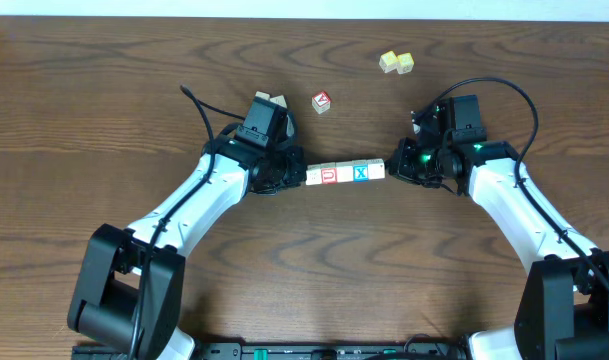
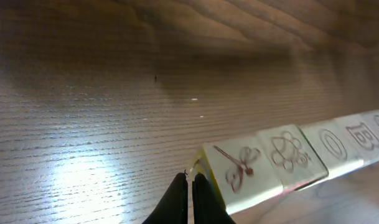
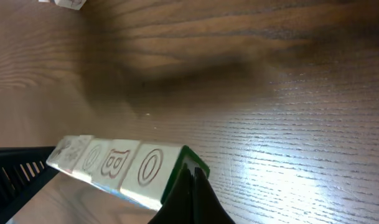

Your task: Lift 5 blocks

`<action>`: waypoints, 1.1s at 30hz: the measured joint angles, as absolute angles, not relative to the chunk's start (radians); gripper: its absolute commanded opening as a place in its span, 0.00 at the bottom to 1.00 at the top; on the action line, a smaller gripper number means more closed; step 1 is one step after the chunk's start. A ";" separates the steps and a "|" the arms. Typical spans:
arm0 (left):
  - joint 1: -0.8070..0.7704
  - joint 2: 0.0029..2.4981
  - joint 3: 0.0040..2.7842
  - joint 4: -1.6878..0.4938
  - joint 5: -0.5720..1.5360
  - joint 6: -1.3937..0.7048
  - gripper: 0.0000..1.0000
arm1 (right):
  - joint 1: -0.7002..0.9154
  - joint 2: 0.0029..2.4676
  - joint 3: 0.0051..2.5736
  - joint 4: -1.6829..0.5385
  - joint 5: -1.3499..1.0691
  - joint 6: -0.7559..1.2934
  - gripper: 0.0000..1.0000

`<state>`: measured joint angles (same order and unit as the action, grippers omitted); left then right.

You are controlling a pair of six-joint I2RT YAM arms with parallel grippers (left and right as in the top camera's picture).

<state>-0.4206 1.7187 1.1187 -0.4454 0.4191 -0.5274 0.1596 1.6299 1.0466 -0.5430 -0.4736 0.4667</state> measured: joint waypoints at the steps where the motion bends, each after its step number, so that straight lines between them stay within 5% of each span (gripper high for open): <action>1: -0.421 1.719 1.119 -0.445 0.421 -0.527 0.07 | 0.160 1.630 1.045 -0.541 -0.470 0.467 0.01; 33: -0.466 1.850 1.119 -0.408 0.418 -0.527 0.07 | 0.160 1.774 1.035 -0.496 -0.397 0.466 0.01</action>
<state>-0.4664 1.8500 1.1187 -0.4076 0.4183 -0.5274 0.1604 1.7737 1.0348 -0.4961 -0.3965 0.4664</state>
